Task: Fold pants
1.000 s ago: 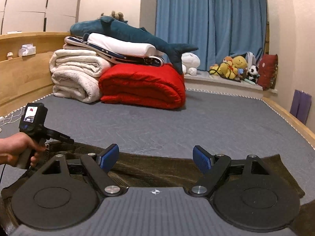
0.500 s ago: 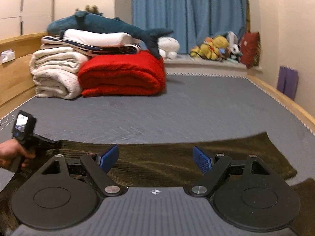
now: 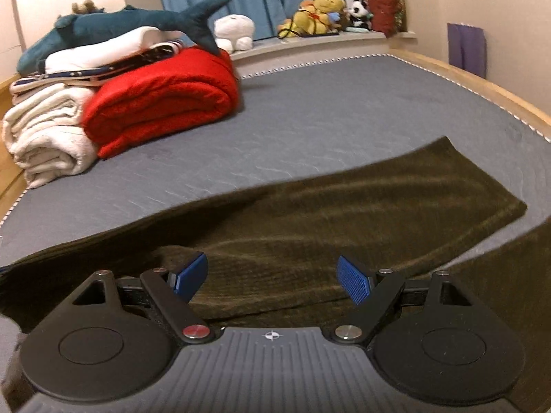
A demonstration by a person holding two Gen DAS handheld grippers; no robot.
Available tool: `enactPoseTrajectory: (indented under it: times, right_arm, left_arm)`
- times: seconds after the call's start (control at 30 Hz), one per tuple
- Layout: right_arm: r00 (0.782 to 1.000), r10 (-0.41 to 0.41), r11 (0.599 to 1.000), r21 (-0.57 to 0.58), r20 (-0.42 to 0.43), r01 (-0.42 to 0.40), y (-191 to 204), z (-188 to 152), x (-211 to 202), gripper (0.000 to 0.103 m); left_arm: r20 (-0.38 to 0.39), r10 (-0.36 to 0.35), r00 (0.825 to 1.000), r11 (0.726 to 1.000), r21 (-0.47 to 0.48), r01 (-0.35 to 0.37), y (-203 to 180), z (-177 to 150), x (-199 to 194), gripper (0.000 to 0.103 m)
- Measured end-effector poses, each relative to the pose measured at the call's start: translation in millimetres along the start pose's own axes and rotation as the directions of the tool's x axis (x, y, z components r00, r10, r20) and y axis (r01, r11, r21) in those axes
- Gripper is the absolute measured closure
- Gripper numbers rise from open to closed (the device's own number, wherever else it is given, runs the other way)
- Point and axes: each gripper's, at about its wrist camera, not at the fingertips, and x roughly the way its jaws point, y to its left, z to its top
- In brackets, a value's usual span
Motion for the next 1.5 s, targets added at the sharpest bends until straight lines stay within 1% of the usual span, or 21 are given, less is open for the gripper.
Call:
enactPoseTrajectory:
  times: [0.07, 0.13, 0.2, 0.27, 0.37, 0.4, 0.47, 0.53, 0.57, 0.6, 0.63, 0.7, 0.73, 0.87, 1.0, 1.07, 1.17, 1.33, 1.4, 1.47, 1.5]
  right_arm:
    - [0.999, -0.038, 0.998, 0.04, -0.032, 0.039, -7, -5, 10, 0.019]
    - [1.0, -0.02, 0.996, 0.089, -0.024, 0.022, -15, -2, 12, 0.019]
    - [0.999, -0.052, 0.992, 0.111, -0.014, 0.053, -23, -1, 12, 0.02]
    - [0.998, -0.059, 0.986, 0.155, -0.003, 0.059, -32, 3, 12, 0.02]
    - [0.998, -0.067, 0.976, 0.207, 0.006, 0.064, -41, 5, 13, 0.02]
    - [0.998, -0.067, 0.974, 0.215, 0.007, 0.064, -43, 5, 14, 0.02]
    - [0.997, -0.076, 0.973, 0.22, 0.011, 0.071, -49, 6, 18, 0.02]
    - [0.997, -0.081, 0.972, 0.225, 0.015, 0.075, -55, 7, 20, 0.021]
    - [0.996, -0.082, 0.97, 0.232, 0.018, 0.076, -59, 8, 22, 0.023]
    - [0.996, -0.082, 0.966, 0.246, 0.021, 0.074, -63, 9, 24, 0.029]
    - [0.997, -0.079, 0.963, 0.261, 0.025, 0.069, -66, 10, 26, 0.037]
    - [0.998, -0.058, 0.953, 0.299, 0.033, 0.046, -75, 13, 30, 0.047]
    - [0.998, -0.047, 0.949, 0.315, 0.036, 0.034, -79, 15, 33, 0.049]
    - [0.999, 0.006, 0.936, 0.351, 0.033, -0.017, -84, 20, 52, 0.049]
    - [0.996, 0.089, 0.91, 0.407, -0.024, -0.072, -85, 24, 85, 0.048]
    - [0.992, 0.111, 0.892, 0.447, -0.063, -0.071, -86, 21, 102, 0.048]
    - [0.988, 0.11, 0.871, 0.489, -0.106, -0.045, -82, 17, 122, 0.048]
    - [0.986, 0.1, 0.844, 0.536, -0.134, -0.013, -77, 12, 147, 0.048]
    - [0.986, 0.086, 0.845, 0.535, -0.144, 0.004, -74, 10, 152, 0.049]
    - [0.988, 0.063, 0.856, 0.516, -0.141, 0.019, -68, 10, 153, 0.058]
    - [0.988, 0.068, 0.859, 0.513, -0.139, 0.013, -67, 11, 154, 0.07]
  left_arm:
    - [-0.022, -0.039, 0.999, 0.996, 0.075, 0.041, -25, -28, -10, 0.096]
    - [-0.092, -0.065, 0.994, 0.982, 0.171, 0.08, -50, -52, -3, 0.097]
    - [-0.128, -0.073, 0.989, 0.97, 0.223, 0.1, -62, -64, 4, 0.097]
    - [-0.152, -0.09, 0.984, 0.972, 0.201, 0.12, -61, -68, 12, 0.096]
    - [-0.187, -0.117, 0.975, 0.982, 0.124, 0.142, -49, -64, 24, 0.094]
    - [-0.212, -0.136, 0.968, 0.983, 0.096, 0.159, -45, -60, 29, 0.093]
    - [-0.246, -0.147, 0.958, 0.986, 0.045, 0.163, -44, -58, 32, 0.086]
    - [-0.266, -0.17, 0.949, 0.985, -0.004, 0.175, -40, -51, 35, 0.07]
    - [-0.257, -0.183, 0.949, 0.983, -0.028, 0.182, -37, -47, 35, 0.064]
    - [-0.243, -0.188, 0.952, 0.982, -0.039, 0.184, -35, -43, 33, 0.058]
    - [-0.228, -0.19, 0.955, 0.982, -0.043, 0.185, -36, -39, 29, 0.056]
    - [-0.21, -0.192, 0.959, 0.981, -0.049, 0.186, -37, -34, 27, 0.056]
    - [-0.205, -0.199, 0.958, 0.98, -0.057, 0.191, -38, -32, 26, 0.056]
    - [-0.209, -0.231, 0.95, 0.973, -0.063, 0.222, -46, -28, 34, 0.056]
    - [-0.214, -0.252, 0.944, 0.968, -0.049, 0.247, -56, -22, 44, 0.056]
    - [-0.217, -0.257, 0.942, 0.966, -0.045, 0.253, -60, -22, 46, 0.056]
    - [-0.222, -0.26, 0.94, 0.965, -0.038, 0.258, -64, -18, 55, 0.056]
    - [-0.234, -0.247, 0.94, 0.968, -0.013, 0.251, -71, -15, 66, 0.056]
    - [-0.244, -0.237, 0.94, 0.97, -0.002, 0.244, -74, -14, 72, 0.056]
    - [-0.256, -0.224, 0.94, 0.972, 0.006, 0.233, -75, -14, 78, 0.056]
    - [-0.261, -0.219, 0.94, 0.973, 0.01, 0.229, -76, -13, 81, 0.056]
